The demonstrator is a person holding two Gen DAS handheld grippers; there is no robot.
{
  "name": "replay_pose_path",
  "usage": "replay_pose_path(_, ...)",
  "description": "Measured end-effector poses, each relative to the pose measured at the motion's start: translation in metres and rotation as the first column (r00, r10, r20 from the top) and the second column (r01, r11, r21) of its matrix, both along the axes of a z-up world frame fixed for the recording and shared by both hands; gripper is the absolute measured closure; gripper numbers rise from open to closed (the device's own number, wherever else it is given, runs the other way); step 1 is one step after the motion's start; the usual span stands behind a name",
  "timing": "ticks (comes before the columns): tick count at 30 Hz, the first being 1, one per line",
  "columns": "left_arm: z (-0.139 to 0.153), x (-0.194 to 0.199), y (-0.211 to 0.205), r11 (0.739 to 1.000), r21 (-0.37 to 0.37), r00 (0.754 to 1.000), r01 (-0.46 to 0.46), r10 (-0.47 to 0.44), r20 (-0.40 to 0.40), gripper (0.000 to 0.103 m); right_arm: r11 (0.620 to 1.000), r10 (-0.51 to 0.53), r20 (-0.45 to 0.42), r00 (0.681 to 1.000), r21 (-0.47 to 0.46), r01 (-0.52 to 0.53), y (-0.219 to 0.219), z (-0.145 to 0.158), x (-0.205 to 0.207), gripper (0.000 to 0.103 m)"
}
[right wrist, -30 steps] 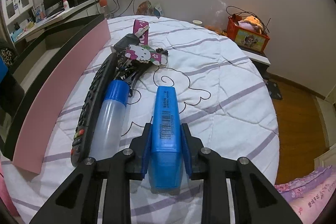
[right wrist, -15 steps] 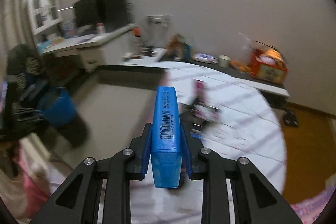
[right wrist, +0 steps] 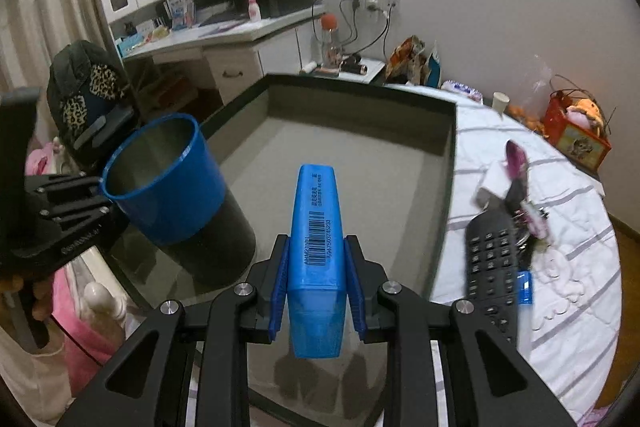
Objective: Organize rigid objects
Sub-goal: 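Grasp the blue highlighter with the right gripper and drop it into the tray, then return the right gripper to the clear bottle and grasp it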
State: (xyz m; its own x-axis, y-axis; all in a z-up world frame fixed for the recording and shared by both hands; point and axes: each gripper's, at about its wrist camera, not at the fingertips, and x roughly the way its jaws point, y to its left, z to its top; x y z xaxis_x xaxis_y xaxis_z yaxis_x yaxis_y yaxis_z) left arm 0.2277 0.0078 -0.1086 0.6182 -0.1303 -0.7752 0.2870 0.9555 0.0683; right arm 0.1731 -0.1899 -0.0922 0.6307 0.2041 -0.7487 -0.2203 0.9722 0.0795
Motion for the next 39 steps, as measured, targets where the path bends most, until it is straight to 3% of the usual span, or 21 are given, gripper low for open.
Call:
replay_pose_path(15, -0.001, -0.001, -0.001, 1.0, 0.007, 1.0, -0.001, 0.001, 0.004, 0.1, 1.0, -0.014, -0.013, 1.0, 0.015, 0.014, 0.0, -0.011, -0.002, 0.075)
replay_pose_path(17, -0.001, -0.001, -0.002, 1.0, 0.006, 1.0, -0.002, 0.002, 0.002, 0.1, 0.999, -0.007, -0.004, 1.0, 0.035, 0.007, -0.001, -0.009, -0.004, 0.067)
replay_pose_path(19, -0.001, -0.001, -0.001, 1.0, 0.006, 1.0, -0.002, 0.002, 0.003, 0.1, 0.999, -0.007, 0.011, 1.0, 0.035, 0.007, -0.002, -0.006, -0.007, 0.053)
replay_pose_path(23, -0.001, -0.001, -0.001, 1.0, 0.006, 1.0, -0.003, 0.003, 0.002, 0.1, 0.999, -0.023, 0.048, 0.999, 0.036, 0.021, -0.008, 0.006, -0.016, 0.052)
replay_pose_path(31, -0.002, -0.001, 0.0, 1.0, 0.013, 1.0, 0.0, 0.0, 0.005, 0.1, 0.979, -0.203, 0.119, 0.972, -0.006, 0.205, -0.072, 0.031, -0.048, 0.052)
replay_pose_path(35, -0.002, -0.001, 0.002, 1.0, 0.015, 1.0, -0.004, 0.004, 0.005, 0.1, 0.95, -0.308, 0.082, 0.948, -0.034, 0.311, -0.113, 0.023, -0.063, 0.052)
replay_pose_path(39, -0.002, -0.001, 0.002, 1.0, 0.022, 1.0, -0.005, 0.005, 0.007, 0.1, 0.935, -0.352, 0.045, 0.935, -0.035, 0.354, -0.134, 0.01, -0.075, 0.052)
